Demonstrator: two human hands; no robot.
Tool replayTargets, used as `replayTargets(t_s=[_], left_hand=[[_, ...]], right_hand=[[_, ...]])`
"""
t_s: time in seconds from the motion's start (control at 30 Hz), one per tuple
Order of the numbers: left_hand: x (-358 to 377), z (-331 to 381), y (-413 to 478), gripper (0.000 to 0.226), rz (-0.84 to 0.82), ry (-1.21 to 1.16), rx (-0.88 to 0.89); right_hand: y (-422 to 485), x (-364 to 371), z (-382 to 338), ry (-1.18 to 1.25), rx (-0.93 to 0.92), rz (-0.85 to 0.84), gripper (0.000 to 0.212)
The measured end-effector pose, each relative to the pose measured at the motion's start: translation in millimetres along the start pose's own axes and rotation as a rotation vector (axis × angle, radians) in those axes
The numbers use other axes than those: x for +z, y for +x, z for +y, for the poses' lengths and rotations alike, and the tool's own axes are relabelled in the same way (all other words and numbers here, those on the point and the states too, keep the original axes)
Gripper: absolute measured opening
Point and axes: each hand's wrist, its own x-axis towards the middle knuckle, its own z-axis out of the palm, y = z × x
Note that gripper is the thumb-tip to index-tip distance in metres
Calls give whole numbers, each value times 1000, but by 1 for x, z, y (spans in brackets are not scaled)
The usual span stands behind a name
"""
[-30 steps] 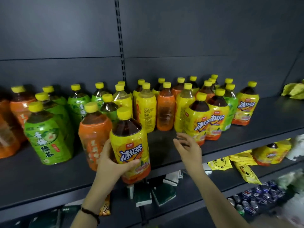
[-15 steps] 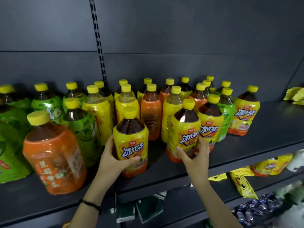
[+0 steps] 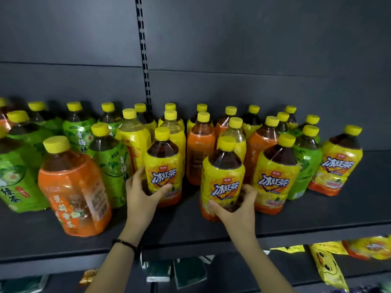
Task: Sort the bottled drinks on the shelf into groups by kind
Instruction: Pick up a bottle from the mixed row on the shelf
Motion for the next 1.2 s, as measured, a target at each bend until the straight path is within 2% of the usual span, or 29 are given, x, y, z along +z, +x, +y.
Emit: replayTargets(t_s=[0.07,0.17,0.37,0.43,0.5,0.6,0.8,0.9,1.03,1.13,1.2], left_hand=[[2,4,-7,79,73,-38,28],[3,-1,-18,63,57,-219,3],[-6,10,-27,48,-74,-389,-11],[-10,12,-26,56,-145,-420,13],[-12,12,-25,78,-200,-418,21],[-12,14,-25,98,-281,-402,20],[-3,21,-23,115,-482,-366,8],[-1,23,-27,115,-497,-364,-7],[6,28,-38,114,-437,-403,-27],[10,30,-42,109,-383,-410,-32],[10,33,-43,104,-354,-418,-32]], right_hand=[[2,5,-4,-52,-1,-35,97],[5,13,-9,-115,-53,-134,103],[0,25,-20,-3,-49,-363,85],[-4,26,-22,53,-28,-438,78],[-7,26,-23,108,-8,-490,74],[-9,24,-23,145,25,-526,72],[-10,10,-22,135,-16,-537,69],[-7,0,-20,116,-67,-479,55],[0,-21,-19,80,-122,-137,28],[7,-39,-14,8,-179,85,26],[10,-48,-9,-53,-200,207,35]])
